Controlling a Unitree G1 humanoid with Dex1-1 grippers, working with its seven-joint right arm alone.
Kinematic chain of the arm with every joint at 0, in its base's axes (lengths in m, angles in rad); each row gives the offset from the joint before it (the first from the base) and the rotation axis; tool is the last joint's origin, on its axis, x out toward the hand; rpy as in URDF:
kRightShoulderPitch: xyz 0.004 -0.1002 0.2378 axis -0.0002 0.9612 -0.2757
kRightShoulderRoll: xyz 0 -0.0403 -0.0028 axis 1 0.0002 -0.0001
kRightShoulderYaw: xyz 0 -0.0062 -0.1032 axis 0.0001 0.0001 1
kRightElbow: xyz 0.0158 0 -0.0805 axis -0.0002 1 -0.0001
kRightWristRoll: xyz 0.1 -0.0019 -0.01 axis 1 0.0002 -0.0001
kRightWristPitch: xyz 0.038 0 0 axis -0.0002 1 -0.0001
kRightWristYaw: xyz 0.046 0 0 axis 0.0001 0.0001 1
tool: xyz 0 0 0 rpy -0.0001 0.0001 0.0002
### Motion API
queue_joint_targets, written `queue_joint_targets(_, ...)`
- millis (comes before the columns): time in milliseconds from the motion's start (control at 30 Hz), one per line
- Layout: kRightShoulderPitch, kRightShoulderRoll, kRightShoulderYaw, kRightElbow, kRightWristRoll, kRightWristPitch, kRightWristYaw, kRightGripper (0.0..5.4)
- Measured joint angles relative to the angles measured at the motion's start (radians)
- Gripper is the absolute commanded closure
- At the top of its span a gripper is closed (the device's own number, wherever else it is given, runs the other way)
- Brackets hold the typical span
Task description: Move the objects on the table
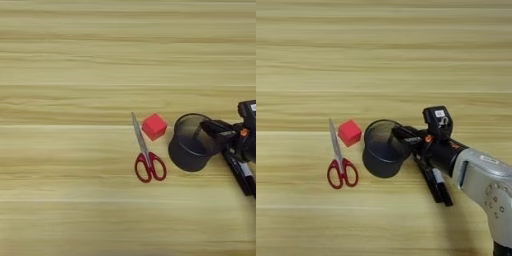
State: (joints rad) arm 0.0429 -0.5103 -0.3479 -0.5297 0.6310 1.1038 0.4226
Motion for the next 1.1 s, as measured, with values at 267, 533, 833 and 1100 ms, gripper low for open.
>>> queue_joint_targets(267, -0.018, 0.004, -0.044, 0.000, 0.035, 0.009, -0.001, 5.00)
queue_joint_targets(533, -0.051, 0.001, -0.112, -0.001, 0.072, 0.031, -0.016, 5.00)
queue_joint_targets(833, -0.060, -0.035, -0.181, 0.019, 0.082, 0.041, -0.020, 5.00)
queue_joint_targets(1100, -0.062, -0.070, -0.260, 0.099, 0.073, 0.017, -0.015, 5.00)
